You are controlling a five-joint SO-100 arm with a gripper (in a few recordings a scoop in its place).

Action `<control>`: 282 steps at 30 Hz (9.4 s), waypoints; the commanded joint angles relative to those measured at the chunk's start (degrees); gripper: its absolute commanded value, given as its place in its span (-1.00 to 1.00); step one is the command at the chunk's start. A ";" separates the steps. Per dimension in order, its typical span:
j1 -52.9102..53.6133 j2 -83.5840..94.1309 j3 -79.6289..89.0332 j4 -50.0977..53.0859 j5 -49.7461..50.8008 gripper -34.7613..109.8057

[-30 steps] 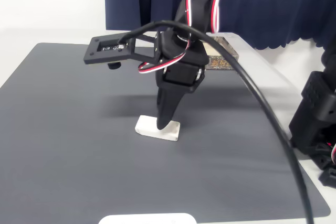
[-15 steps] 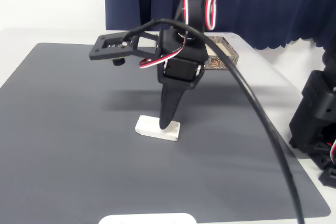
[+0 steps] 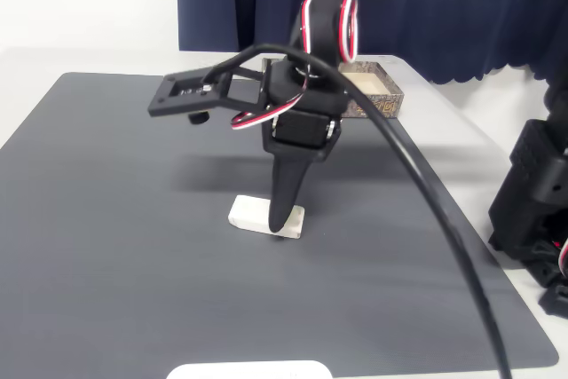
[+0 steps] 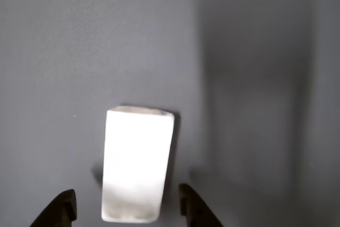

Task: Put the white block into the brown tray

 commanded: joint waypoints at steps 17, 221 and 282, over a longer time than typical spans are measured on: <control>-0.88 -5.01 -4.75 -0.18 -1.49 0.04; -13.97 67.24 39.81 3.43 0.09 -0.52; -16.17 93.43 64.78 18.46 -1.93 -0.43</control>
